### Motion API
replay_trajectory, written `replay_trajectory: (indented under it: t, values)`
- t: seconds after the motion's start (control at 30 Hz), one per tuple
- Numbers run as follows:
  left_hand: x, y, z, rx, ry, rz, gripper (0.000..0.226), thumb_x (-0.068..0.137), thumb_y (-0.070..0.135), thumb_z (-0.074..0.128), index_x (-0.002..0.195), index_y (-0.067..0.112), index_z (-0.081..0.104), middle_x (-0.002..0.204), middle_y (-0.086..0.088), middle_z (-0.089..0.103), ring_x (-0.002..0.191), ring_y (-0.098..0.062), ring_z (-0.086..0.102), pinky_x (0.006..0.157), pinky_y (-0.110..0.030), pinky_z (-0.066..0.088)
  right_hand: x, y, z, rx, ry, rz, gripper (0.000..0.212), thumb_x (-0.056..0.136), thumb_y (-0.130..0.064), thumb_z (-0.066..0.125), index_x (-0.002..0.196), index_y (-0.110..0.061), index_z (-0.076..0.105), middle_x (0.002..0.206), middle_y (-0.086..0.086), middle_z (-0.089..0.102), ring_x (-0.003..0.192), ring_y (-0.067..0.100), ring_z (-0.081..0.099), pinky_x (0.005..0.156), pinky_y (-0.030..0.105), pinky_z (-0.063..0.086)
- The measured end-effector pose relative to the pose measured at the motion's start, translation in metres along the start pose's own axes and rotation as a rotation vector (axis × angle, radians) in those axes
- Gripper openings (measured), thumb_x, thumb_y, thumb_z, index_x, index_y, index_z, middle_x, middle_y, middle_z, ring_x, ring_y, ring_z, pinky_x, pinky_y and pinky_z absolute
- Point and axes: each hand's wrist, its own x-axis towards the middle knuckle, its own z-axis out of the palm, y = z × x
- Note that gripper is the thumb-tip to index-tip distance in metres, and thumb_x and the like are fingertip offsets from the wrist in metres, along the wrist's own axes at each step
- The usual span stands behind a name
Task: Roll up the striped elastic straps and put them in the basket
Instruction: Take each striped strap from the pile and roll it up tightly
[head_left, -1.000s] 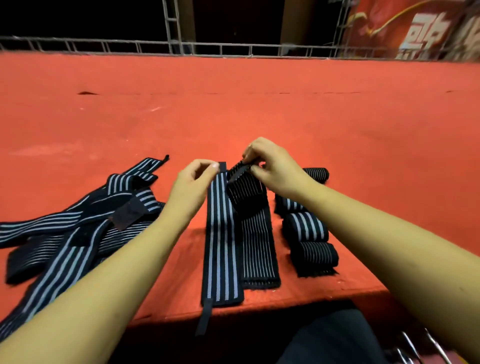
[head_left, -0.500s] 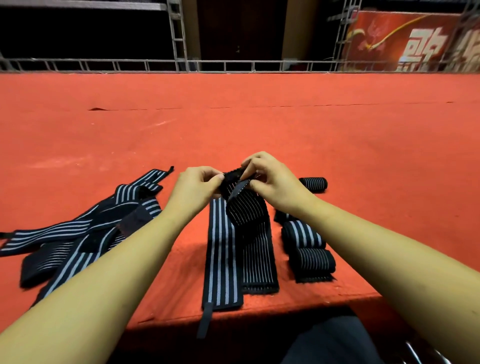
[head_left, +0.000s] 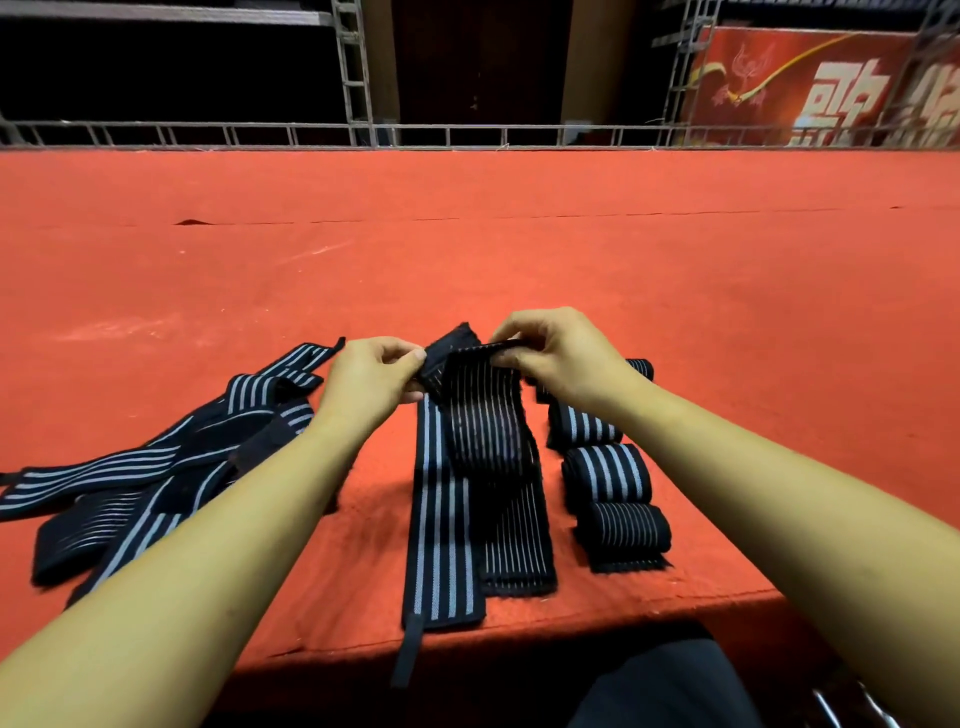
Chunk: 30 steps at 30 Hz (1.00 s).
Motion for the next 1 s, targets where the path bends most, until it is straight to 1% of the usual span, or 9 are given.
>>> replay_trajectory:
  t: [0.13, 0.3, 0.47, 0.53, 0.6, 0.73, 0.83, 0.9, 1.0]
  values:
    - [-0.001, 0.013, 0.0, -0.098, -0.154, 0.084, 0.013, 0.098, 0.009, 0.06, 0.093, 0.013, 0.07, 0.073, 0.001, 0.073, 0.067, -0.01, 0.07, 0.065, -0.019, 0.058, 0.006, -0.002, 0.003, -0.039, -0.011, 0.005, 0.012, 0.09, -0.007, 0.07, 0.1, -0.012, 0.074, 0.089, -0.002, 0.073, 0.076, -0.005, 0.062, 0.074, 0.016, 0.049]
    - [0.004, 0.023, -0.007, -0.077, -0.226, 0.149, 0.013, 0.097, 0.011, 0.061, 0.091, 0.015, 0.071, 0.071, 0.006, 0.074, 0.069, -0.007, 0.071, 0.067, -0.021, 0.058, 0.011, -0.005, 0.003, 0.01, 0.044, 0.03, 0.013, 0.086, -0.013, 0.073, 0.088, -0.016, 0.061, 0.075, 0.014, 0.066, 0.059, 0.01, 0.05, 0.056, 0.026, 0.041]
    - [0.004, 0.025, -0.01, 0.102, -0.278, 0.264, 0.016, 0.097, 0.012, 0.062, 0.092, 0.021, 0.074, 0.079, 0.002, 0.075, 0.075, -0.009, 0.072, 0.072, -0.023, 0.059, 0.012, -0.004, 0.003, -0.015, 0.069, 0.059, 0.02, 0.086, -0.017, 0.074, 0.103, -0.02, 0.063, 0.064, 0.002, 0.057, 0.052, 0.006, 0.047, 0.052, 0.024, 0.04]
    - [0.002, 0.026, -0.008, 0.072, -0.29, 0.257, 0.015, 0.097, 0.01, 0.061, 0.094, 0.016, 0.074, 0.081, 0.0, 0.075, 0.076, -0.01, 0.073, 0.072, -0.022, 0.058, 0.011, -0.002, 0.004, -0.042, 0.065, 0.086, 0.028, 0.087, -0.022, 0.075, 0.113, -0.019, 0.066, 0.077, 0.003, 0.067, 0.066, 0.008, 0.06, 0.062, 0.027, 0.051]
    - [0.001, 0.027, -0.007, 0.049, -0.3, 0.254, 0.014, 0.097, 0.009, 0.06, 0.096, 0.013, 0.074, 0.082, -0.002, 0.075, 0.077, -0.01, 0.073, 0.071, -0.022, 0.057, 0.011, -0.001, 0.004, -0.076, 0.06, 0.106, 0.021, 0.087, -0.023, 0.075, 0.106, -0.014, 0.072, 0.089, 0.001, 0.072, 0.083, 0.01, 0.068, 0.077, 0.032, 0.057]
    - [-0.001, 0.023, -0.006, 0.036, -0.329, 0.303, 0.011, 0.096, 0.021, 0.065, 0.101, 0.018, 0.074, 0.092, 0.001, 0.077, 0.089, -0.013, 0.072, 0.083, -0.031, 0.058, 0.009, -0.003, 0.004, 0.02, 0.072, 0.133, 0.012, 0.086, -0.019, 0.076, 0.089, -0.008, 0.072, 0.078, 0.002, 0.069, 0.07, 0.009, 0.062, 0.064, 0.027, 0.05]
    - [-0.002, 0.02, 0.0, 0.059, -0.303, 0.34, 0.01, 0.091, 0.021, 0.069, 0.1, 0.026, 0.072, 0.093, 0.003, 0.076, 0.092, -0.017, 0.073, 0.087, -0.044, 0.058, 0.007, -0.006, 0.003, 0.223, 0.09, 0.161, 0.009, 0.086, -0.015, 0.076, 0.085, -0.01, 0.068, 0.074, 0.006, 0.065, 0.067, 0.01, 0.058, 0.06, 0.024, 0.046]
    - [-0.002, 0.022, 0.005, 0.006, -0.238, 0.342, 0.008, 0.09, 0.021, 0.068, 0.096, 0.025, 0.073, 0.089, 0.001, 0.076, 0.088, -0.021, 0.073, 0.085, -0.05, 0.059, 0.006, -0.009, 0.004, 0.282, 0.109, 0.144, 0.012, 0.089, -0.018, 0.073, 0.088, -0.007, 0.066, 0.073, 0.006, 0.06, 0.068, 0.012, 0.055, 0.061, 0.025, 0.044]
    - [-0.003, 0.029, 0.01, -0.072, -0.182, 0.348, 0.017, 0.095, 0.011, 0.063, 0.091, 0.025, 0.072, 0.079, 0.007, 0.073, 0.078, -0.014, 0.069, 0.082, -0.049, 0.06, 0.005, -0.013, 0.008, 0.245, 0.104, 0.119, 0.03, 0.101, -0.03, 0.055, 0.095, -0.001, 0.062, 0.079, 0.006, 0.058, 0.071, 0.012, 0.052, 0.065, 0.03, 0.041]
